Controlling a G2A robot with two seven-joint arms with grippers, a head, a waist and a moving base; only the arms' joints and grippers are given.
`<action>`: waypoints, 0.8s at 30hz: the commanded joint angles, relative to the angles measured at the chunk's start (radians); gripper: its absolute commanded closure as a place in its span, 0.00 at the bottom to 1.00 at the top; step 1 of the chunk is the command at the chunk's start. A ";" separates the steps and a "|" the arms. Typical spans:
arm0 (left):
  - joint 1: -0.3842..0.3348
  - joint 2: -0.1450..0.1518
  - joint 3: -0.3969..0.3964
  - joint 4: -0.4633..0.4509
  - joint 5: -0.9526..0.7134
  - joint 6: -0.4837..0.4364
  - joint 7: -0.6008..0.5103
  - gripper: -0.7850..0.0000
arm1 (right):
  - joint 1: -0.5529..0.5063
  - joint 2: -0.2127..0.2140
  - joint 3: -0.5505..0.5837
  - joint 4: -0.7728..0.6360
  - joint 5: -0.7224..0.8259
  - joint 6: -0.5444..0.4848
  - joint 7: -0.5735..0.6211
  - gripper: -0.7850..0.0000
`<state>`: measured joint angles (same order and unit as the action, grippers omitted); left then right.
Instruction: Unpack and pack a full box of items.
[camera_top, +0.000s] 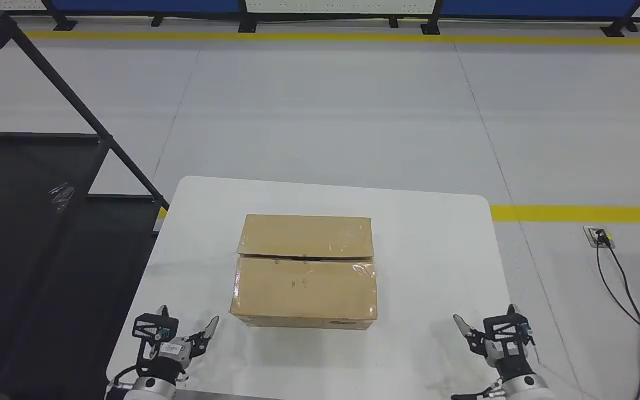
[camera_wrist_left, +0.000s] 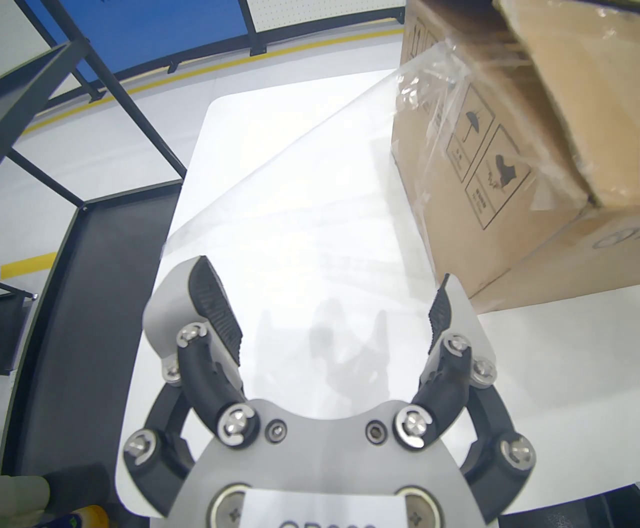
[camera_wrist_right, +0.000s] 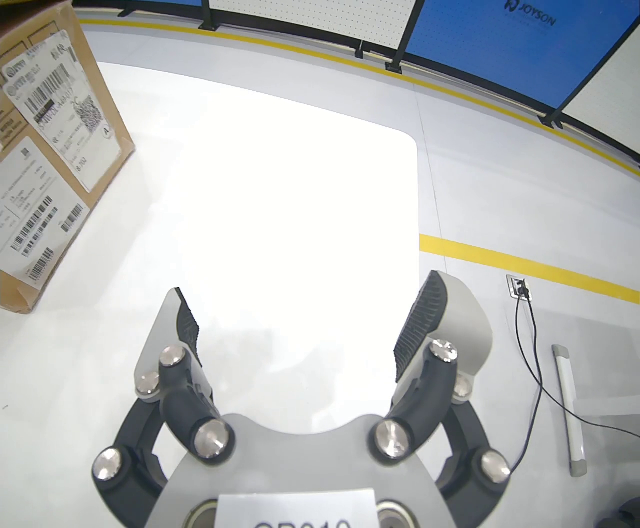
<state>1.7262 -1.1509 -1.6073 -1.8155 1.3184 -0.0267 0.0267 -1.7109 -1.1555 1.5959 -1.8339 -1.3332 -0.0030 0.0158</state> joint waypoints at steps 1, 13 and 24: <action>-0.002 -0.001 -0.012 -0.009 -0.029 -0.011 0.008 0.00 | -0.005 -0.001 0.001 -0.026 0.009 -0.002 0.003 0.00; 0.022 -0.001 -0.079 -0.074 -0.146 -0.112 0.044 0.00 | -0.020 -0.009 0.001 -0.161 0.062 0.008 0.043 0.00; 0.003 -0.004 -0.074 -0.080 -0.210 -0.119 0.036 0.00 | -0.018 -0.012 -0.002 -0.182 0.142 -0.031 0.026 0.00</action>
<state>1.7406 -1.1538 -1.6819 -1.8942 1.1510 -0.1457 0.0682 -1.7299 -1.1659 1.5972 -2.0055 -1.2453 -0.0084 0.0487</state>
